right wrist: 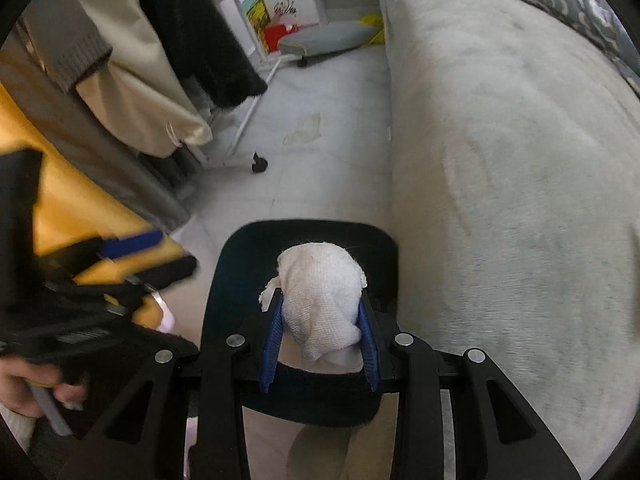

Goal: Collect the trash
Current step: 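Move both tools back over the bed toward the remaining items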

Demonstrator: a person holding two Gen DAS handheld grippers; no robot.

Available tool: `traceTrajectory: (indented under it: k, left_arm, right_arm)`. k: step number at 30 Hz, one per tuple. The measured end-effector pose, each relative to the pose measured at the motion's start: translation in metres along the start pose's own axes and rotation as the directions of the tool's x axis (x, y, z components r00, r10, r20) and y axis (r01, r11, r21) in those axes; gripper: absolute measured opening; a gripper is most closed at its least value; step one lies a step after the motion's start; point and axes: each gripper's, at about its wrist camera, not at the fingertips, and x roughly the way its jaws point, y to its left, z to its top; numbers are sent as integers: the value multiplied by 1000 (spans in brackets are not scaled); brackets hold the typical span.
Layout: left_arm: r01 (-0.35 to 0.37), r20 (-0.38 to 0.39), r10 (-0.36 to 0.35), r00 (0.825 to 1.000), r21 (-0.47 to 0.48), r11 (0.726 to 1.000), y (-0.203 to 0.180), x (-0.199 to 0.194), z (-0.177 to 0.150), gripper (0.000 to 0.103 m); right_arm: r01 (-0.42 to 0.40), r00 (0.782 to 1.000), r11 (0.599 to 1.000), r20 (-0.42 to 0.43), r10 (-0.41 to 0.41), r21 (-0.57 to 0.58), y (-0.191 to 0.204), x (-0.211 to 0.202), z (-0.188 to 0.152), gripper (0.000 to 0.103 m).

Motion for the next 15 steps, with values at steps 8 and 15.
traceTrajectory:
  k: [8,15]
  left_arm:
    - [23,169,-33,985,64,998,-13,-50,10,70]
    - [46,240,-51,969,26,999,-6,-65,24,66]
  right_arm:
    - [-12,995,999,-100,9,-33,17,49,-10,36]
    - [-3,985,999,-170,-3,-36,24,85,-20,41]
